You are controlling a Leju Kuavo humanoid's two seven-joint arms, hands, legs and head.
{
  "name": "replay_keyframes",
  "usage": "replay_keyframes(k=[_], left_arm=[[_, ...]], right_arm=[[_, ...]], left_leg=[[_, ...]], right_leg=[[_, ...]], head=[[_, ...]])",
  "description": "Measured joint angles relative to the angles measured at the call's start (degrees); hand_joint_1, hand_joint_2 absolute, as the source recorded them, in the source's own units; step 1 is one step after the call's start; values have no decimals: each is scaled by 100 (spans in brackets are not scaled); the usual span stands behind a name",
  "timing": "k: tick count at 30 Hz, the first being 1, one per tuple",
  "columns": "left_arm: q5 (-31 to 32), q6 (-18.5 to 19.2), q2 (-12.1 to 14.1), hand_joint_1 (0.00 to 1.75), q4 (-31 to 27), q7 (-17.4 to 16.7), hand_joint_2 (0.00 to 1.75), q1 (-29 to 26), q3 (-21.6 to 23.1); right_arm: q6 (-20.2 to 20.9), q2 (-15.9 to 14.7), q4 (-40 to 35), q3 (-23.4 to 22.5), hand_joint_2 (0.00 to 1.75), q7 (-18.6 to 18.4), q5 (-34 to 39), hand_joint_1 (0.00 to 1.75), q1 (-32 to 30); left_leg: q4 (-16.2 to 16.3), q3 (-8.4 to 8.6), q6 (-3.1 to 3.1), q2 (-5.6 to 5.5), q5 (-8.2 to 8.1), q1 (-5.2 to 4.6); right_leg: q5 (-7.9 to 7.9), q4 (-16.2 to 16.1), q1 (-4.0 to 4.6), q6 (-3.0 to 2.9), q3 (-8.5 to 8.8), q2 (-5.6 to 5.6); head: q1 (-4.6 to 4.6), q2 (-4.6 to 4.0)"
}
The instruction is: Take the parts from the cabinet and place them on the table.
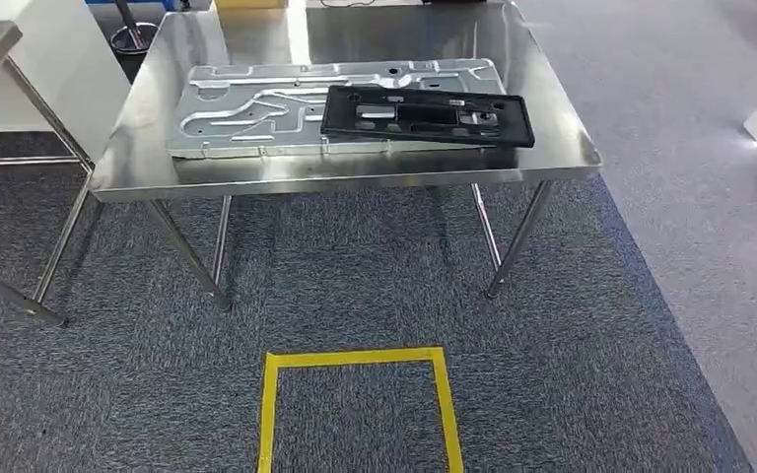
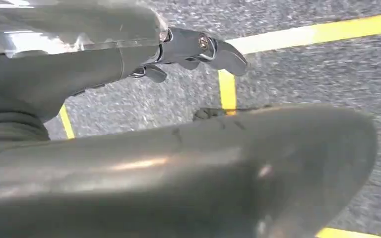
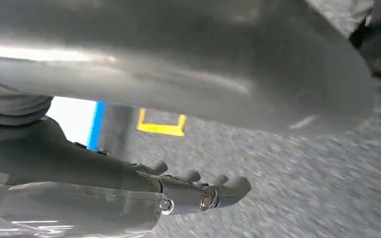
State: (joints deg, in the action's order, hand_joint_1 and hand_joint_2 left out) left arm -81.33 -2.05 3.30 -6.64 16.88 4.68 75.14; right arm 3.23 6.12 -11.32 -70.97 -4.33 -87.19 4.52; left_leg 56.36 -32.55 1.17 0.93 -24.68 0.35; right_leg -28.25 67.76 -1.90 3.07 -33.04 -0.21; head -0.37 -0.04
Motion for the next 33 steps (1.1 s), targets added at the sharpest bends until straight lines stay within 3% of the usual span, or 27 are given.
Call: replay_keyframes(k=[1, 2, 3, 5, 6, 7, 8, 10, 11, 12, 13, 15, 16, 17, 18, 21, 22, 23, 25, 26, 27, 28, 29, 30, 31, 32, 33], left_arm=[[26, -9, 40, 0, 2, -4, 0, 5, 18], [40, -20, 83, 0, 11, -9, 0, 12, 35], [50, -24, 101, 0, 13, -18, 0, 26, 55], [81, -37, 160, 0, 17, -20, 0, 46, 92], [92, -42, 182, 0, 17, -20, 0, 30, 107], [92, -50, 202, 0, 22, -18, 0, 30, 118], [92, -55, 208, 0, 22, -11, 0, 20, 125], [88, -57, 223, 0, 22, 22, 0, 22, 133], [81, -59, 230, 0, 22, 48, 0, 26, 136], [72, -57, 245, 0, 22, 87, 0, 25, 136], [55, -50, 254, 0, 22, 129, 0, 26, 138], [29, -35, 269, 0, 22, 208, 0, 41, 138], [18, -31, 271, 0, 22, 234, 0, 55, 138], [-15, -26, 285, 0, 22, 262, 0, 78, 136], [-22, -17, 287, 0, 22, 284, 0, 91, 136], [-72, -17, 289, 0, 22, 219, 0, 86, 136], [-96, -20, 289, 0, 22, 170, 0, 88, 136], [-120, -35, 287, 0, 22, 122, 0, 96, 136], [-146, -68, 287, 0, 22, 59, 0, 96, 136], [-164, -77, 287, 0, 22, 33, 0, 92, 136], [-190, -81, 287, 0, 22, 2, 0, 92, 136], [-199, -81, 287, 0, 22, -13, 0, 94, 136], [-208, -81, 287, 0, 22, -24, 0, 94, 136], [-207, -79, 287, 0, 22, -26, 0, 94, 136], [-207, -72, 287, 0, 22, -35, 0, 95, 136], [-210, -66, 287, 0, 22, -44, 0, 96, 136], [-210, -61, 285, 0, 22, -46, 0, 101, 136]], right_arm=[[2, 26, 4, 2, 0, -39, 6, 0, 8], [9, 68, 13, 2, 0, -53, 22, 0, 27], [11, 79, 15, 2, 0, -57, 31, 0, 28], [13, 125, 26, 2, 0, -61, 39, 0, 30], [13, 158, 33, 4, 0, -61, 39, 0, 19], [13, 171, 33, 2, 0, -55, 42, 0, 25], [11, 186, 33, 2, 0, -28, 50, 0, 27], [11, 193, 33, 2, 0, 32, 63, 0, 28], [11, 193, 33, 4, 0, 90, 63, 0, 26], [11, 193, 33, 4, 0, 111, 63, 0, 27], [13, 193, 33, 4, 0, 138, 59, 0, 27], [18, 193, 33, 26, 0, 157, 9, 0, 27], [40, 193, 33, 48, 0, 159, -11, 0, 30], [59, 197, 33, 72, 0, 159, -44, 0, 43], [79, 201, 33, 96, 0, 159, -66, 0, 45], [83, 199, 33, 153, 0, 151, -103, 0, 46], [81, 199, 33, 177, 0, 151, -103, 0, 53], [81, 199, 33, 190, 0, 151, -105, 0, 55], [88, 201, 35, 208, 0, 142, -103, 0, 55], [85, 201, 35, 219, 0, 122, -92, 0, 54], [83, 201, 33, 225, 0, 61, -72, 0, 57], [83, 201, 33, 225, 0, 17, -59, 0, 61], [83, 201, 33, 225, 0, -35, -48, 0, 63], [85, 201, 33, 225, 0, -81, -42, 0, 68], [90, 201, 33, 225, 0, -116, -42, 0, 73], [101, 201, 33, 227, 0, -168, -42, 0, 87], [107, 199, 31, 227, 0, -173, -42, 0, 98]], left_leg=[[49, -64, -33, -3, 26, 9], [99, -137, -63, -3, 40, -14], [121, -168, -114, 2, 89, -10], [112, -237, -199, 2, 200, 0], [111, -271, -249, -2, 236, 6], [188, -314, -268, -25, 79, 38], [400, -409, -279, -31, -226, 36], [1236, -630, -290, -37, -887, 44], [1679, -713, -299, -39, -1083, 43], [1897, -705, -297, -40, -1084, 43], [1877, -583, -289, -40, -937, 41], [1241, -54, -257, -41, -512, 41], [757, 300, -228, -46, -439, 38], [232, 665, -186, -55, -600, 13], [-75, 804, -160, -55, -674, -10], [-69, 680, -51, -47, -585, -43], [-109, 632, 9, -15, -490, 13], [-108, 563, 64, -9, -435, 8], [-103, 421, 106, -4, -318, -2], [-96, 345, 110, -3, -257, -8], [-77, 259, 102, 4, -189, -12], [-49, 165, 88, 4, -131, -12], [-10, 59, 72, 5, -77, -10], [36, -48, 49, 3, -37, -5], [87, -129, 28, 1, 0, -2], [137, -191, -5, 1, 26, -7], [191, -245, -34, 3, 53, -21]], right_leg=[[10, -533, -17, 1, 385, 1], [-150, -973, 16, -4, 629, 12], [-227, -1130, 49, -75, 686, 34], [-202, -1113, 82, -132, 586, 37], [-141, -1145, 58, -224, 534, 26], [-80, -1152, 54, -296, 493, -10], [-35, -1152, 63, -353, 431, -10], [74, -1141, 100, -412, 297, -23], [136, -1129, 124, -422, 212, -31], [187, -1110, 141, -426, 129, -32], [237, -1083, 152, -423, 35, -31], [319, -1020, 157, -404, -128, -25], [354, -992, 160, -385, -189, -22], [390, -961, 175, -354, -233, -23], [435, -943, 179, -315, -259, -36], [596, -984, 160, -215, -290, -46], [520, -939, 152, -172, -323, -33], [239, -796, 142, -151, -393, -11], [-487, -61, 118, -116, -573, -2], [-707, 344, 107, -95, -649, -3], [-739, 677, 98, -76, -681, -3], [-590, 773, 90, -63, -625, -3], [-340, 654, 74, -55, -459, -4], [-108, 332, 55, -53, -185, -4], [-16, -134, 43, -57, 164, -4], [-157, -670, 38, -72, 560, -1], [-297, -1082, 89, -106, 772, 11]], head=[[0, 0], [6, 0], [-13, 0], [-13, 0], [-7, 0], [-7, 0], [-13, 0], [-13, 0], [-18, 0], [-13, 0], [-15, 0], [-15, -2], [-17, 0], [-17, 0], [-9, 0], [-11, 0], [-4, 0], [-7, 0], [2, 0], [-2, 0], [2, 0], [-2, 0], [0, 0], [-2, 0], [-2, 0], [-2, 0], [-10, 0]])
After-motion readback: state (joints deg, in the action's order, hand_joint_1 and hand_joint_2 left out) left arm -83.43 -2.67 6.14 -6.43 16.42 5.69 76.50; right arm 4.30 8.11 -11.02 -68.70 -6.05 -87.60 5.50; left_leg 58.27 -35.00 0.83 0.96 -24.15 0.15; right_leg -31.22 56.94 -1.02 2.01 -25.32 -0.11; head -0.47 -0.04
